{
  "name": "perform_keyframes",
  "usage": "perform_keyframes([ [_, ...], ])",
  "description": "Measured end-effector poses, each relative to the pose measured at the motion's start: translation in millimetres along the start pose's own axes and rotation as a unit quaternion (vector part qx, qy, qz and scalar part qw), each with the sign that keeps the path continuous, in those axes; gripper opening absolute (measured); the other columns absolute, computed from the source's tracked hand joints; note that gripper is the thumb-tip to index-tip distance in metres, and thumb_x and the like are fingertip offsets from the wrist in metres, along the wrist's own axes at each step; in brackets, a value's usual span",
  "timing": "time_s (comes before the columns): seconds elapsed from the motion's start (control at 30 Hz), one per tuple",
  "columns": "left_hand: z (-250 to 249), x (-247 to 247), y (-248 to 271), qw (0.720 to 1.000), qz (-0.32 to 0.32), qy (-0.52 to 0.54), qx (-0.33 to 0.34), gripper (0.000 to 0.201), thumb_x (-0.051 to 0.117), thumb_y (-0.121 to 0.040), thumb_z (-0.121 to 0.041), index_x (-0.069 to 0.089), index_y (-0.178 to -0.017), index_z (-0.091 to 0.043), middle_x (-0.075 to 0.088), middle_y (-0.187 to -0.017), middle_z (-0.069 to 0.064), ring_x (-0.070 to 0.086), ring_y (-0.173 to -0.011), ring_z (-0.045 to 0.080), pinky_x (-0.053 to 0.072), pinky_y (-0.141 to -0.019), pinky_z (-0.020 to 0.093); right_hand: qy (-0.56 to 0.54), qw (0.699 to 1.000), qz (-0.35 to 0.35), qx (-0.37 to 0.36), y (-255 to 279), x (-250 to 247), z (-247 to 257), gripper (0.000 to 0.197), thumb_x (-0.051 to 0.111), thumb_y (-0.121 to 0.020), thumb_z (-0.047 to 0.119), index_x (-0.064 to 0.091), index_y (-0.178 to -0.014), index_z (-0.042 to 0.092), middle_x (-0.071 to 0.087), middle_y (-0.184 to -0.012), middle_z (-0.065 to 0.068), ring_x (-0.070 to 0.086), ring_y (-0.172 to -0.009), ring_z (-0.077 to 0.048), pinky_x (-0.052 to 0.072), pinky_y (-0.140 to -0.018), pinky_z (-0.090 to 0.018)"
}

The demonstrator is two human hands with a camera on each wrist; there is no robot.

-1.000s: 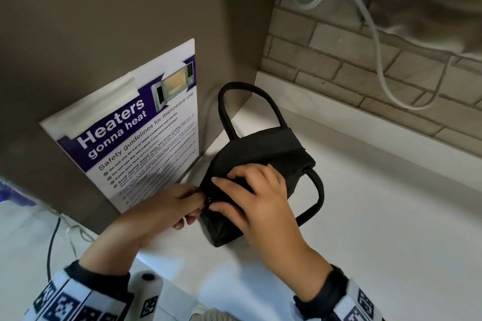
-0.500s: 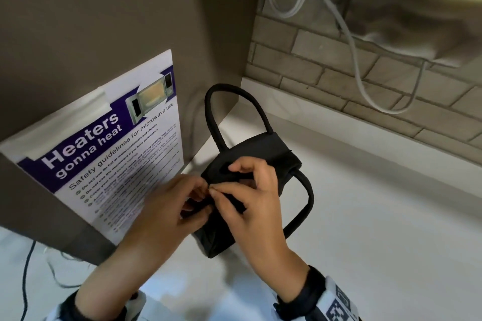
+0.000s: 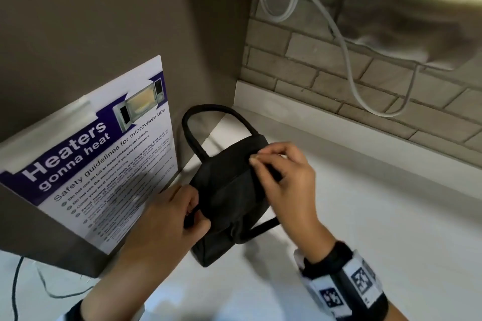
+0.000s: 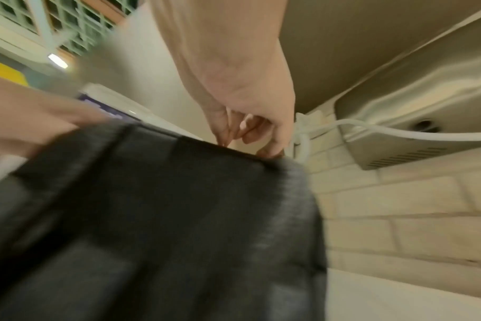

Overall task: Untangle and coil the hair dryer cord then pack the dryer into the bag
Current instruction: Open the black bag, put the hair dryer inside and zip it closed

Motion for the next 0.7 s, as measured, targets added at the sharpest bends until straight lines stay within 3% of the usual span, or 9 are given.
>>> perform_keyframes([
  [0.13,-2,-1,0,1.0,0.003,-0.015,-0.002,0.016,0.057,-0.066,-0.028,0.043,-0.066,-0.02,0.04,-0.06,-0.009,0.043,-0.054,0.011,0.035,-0.044,0.024,-0.056,0.984,0.003,0.166,-23,-7,-58,0.005,0.072,-0.082,0.015,0.075,-0.08,0.019,0.063,-0.093,0.001,0.062,-0.089,-0.011,0.051,-0.08,-0.018],
  [0.2,-4,-2,0,1.0,0.009,-0.013,-0.004,0.015,0.051,-0.067,-0.033,0.043,-0.067,-0.02,0.04,-0.06,-0.008,0.043,-0.053,0.012,0.036,-0.043,0.025,-0.108,0.96,0.004,0.256,-25,-1,-86,0.011,0.072,-0.082,0.017,0.072,-0.073,0.023,0.068,-0.093,-0.002,0.064,-0.088,-0.011,0.051,-0.082,-0.022],
  [0.27,-1,-2,0,1.0,0.007,-0.006,-0.013,0.016,0.047,-0.066,-0.036,0.042,-0.067,-0.022,0.039,-0.061,-0.008,0.042,-0.052,0.013,0.037,-0.042,0.027,-0.203,0.912,-0.003,0.356,-25,8,-110,0.011,0.071,-0.083,0.015,0.072,-0.072,0.018,0.071,-0.09,-0.004,0.066,-0.083,-0.016,0.054,-0.079,-0.033],
  [0.37,2,-2,2,1.0,0.012,-0.009,-0.026,0.015,0.046,-0.065,-0.038,0.04,-0.068,-0.025,0.038,-0.062,-0.012,0.042,-0.052,0.01,0.035,-0.042,0.024,-0.292,0.83,0.008,0.476,-15,24,-142,0.011,0.069,-0.086,0.015,0.07,-0.087,0.004,0.07,-0.087,-0.007,0.065,-0.083,-0.019,0.055,-0.075,-0.034],
  [0.43,2,-3,5,0.999,0.018,-0.014,-0.029,0.014,0.049,-0.065,-0.037,0.039,-0.068,-0.027,0.038,-0.062,-0.014,0.042,-0.052,0.01,0.035,-0.043,0.021,-0.315,0.798,0.018,0.513,-6,34,-154,0.011,0.063,-0.088,0.007,0.069,-0.092,-0.002,0.069,-0.078,-0.008,0.064,-0.078,-0.021,0.055,-0.071,-0.033],
  [0.47,1,-3,6,0.999,0.021,-0.018,-0.031,0.015,0.05,-0.065,-0.036,0.038,-0.069,-0.029,0.038,-0.063,-0.015,0.042,-0.052,0.01,0.034,-0.043,0.017,-0.317,0.791,0.024,0.522,-1,38,-155,0.01,0.059,-0.089,0.001,0.068,-0.086,-0.004,0.069,-0.07,-0.007,0.065,-0.07,-0.021,0.055,-0.064,-0.03],
  [0.57,-2,-4,8,0.998,0.03,-0.033,-0.034,0.015,0.049,-0.066,-0.039,0.036,-0.072,-0.035,0.037,-0.065,-0.02,0.044,-0.051,0.008,0.03,-0.04,0.013,-0.289,0.798,0.053,0.527,8,44,-153,0.031,0.049,-0.088,-0.013,0.056,-0.06,-0.002,0.059,-0.045,-0.002,0.057,-0.04,-0.011,0.047,-0.041,-0.019],
  [0.63,-3,-5,8,0.998,0.036,-0.036,-0.031,0.015,0.046,-0.066,-0.039,0.033,-0.073,-0.035,0.035,-0.066,-0.02,0.041,-0.05,0.003,0.026,-0.041,0.011,-0.279,0.807,0.073,0.516,7,45,-150,0.032,0.048,-0.087,-0.015,0.054,-0.059,-0.001,0.057,-0.046,-0.003,0.054,-0.038,-0.011,0.045,-0.039,-0.019],
  [0.7,-3,-7,7,0.997,0.046,-0.05,-0.025,0.016,0.049,-0.068,-0.037,0.035,-0.075,-0.033,0.035,-0.068,-0.018,0.041,-0.051,0.004,0.024,-0.042,0.011,-0.282,0.812,0.078,0.505,6,43,-150,0.025,0.049,-0.088,-0.012,0.059,-0.068,-0.001,0.061,-0.059,-0.009,0.059,-0.05,-0.017,0.05,-0.045,-0.021],
])
Point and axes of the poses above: each hand's wrist, its own y-axis away from the middle knuckle, its own x-axis out of the palm, z = x × y, the point moved 3 cm from there along -y, towards the middle knuckle
